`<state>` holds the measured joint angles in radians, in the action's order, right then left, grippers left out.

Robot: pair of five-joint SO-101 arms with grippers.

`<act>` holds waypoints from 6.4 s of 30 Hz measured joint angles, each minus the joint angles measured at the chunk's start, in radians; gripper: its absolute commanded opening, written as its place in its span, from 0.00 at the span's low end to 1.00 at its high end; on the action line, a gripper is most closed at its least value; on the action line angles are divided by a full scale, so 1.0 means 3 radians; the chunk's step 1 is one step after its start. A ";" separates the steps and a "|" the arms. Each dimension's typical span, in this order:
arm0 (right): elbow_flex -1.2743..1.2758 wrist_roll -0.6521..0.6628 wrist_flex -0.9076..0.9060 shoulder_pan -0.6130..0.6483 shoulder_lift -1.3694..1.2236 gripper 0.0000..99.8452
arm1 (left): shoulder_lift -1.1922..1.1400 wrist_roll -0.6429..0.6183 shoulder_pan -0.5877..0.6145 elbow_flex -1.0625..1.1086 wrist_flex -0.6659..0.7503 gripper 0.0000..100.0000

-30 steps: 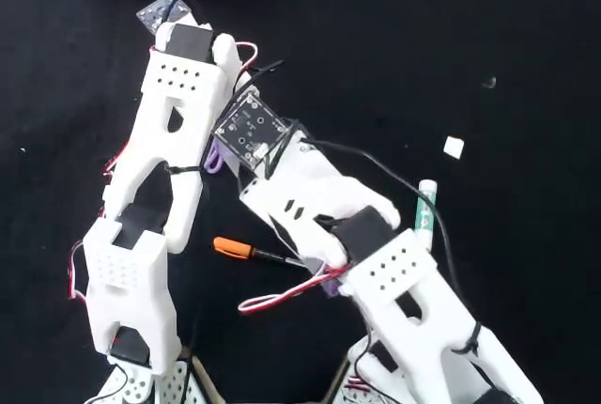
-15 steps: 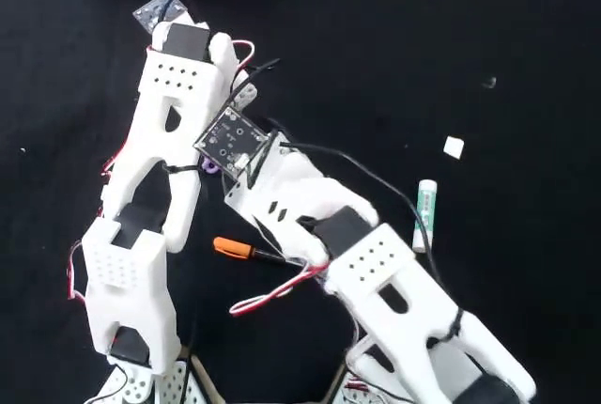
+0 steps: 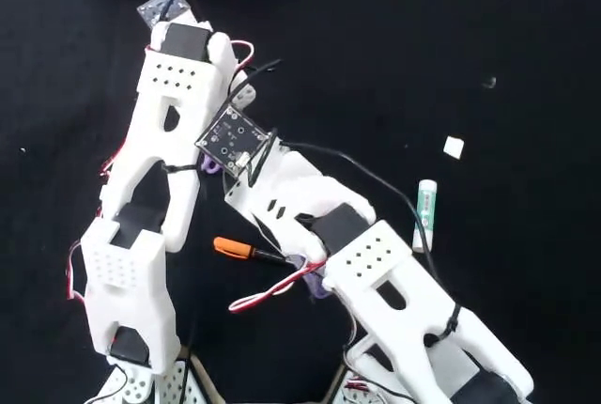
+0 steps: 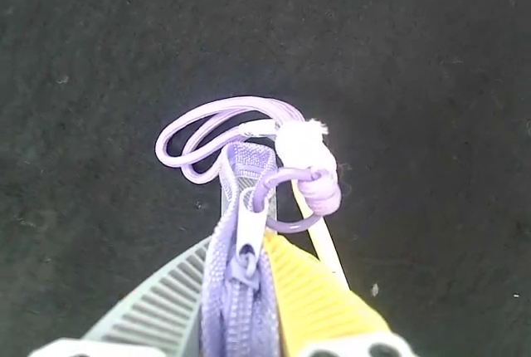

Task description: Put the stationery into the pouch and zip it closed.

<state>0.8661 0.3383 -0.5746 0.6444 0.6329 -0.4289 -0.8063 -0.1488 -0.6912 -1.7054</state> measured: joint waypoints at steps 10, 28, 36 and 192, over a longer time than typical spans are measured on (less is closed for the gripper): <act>0.0005 -0.0082 0.0072 -0.0194 0.0230 0.01 | 0.0000 -0.0015 0.0378 -0.0005 0.0026 0.28; 0.0793 -0.0077 0.0072 -0.0440 0.2302 0.01 | 0.0000 -0.0015 0.1519 -0.0394 0.0087 0.33; 0.0890 -0.0092 -0.0148 -0.0440 0.2920 0.01 | -0.0338 0.0020 0.1095 -0.0394 0.0092 0.33; 0.0915 -0.0281 -0.1279 -0.2450 0.3918 0.01 | 0.1632 0.5294 -0.0987 0.3069 -0.0041 0.32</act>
<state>1.1408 0.2539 -0.9582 -0.0905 1.8082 0.0606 0.7818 -0.4450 0.2294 -1.7177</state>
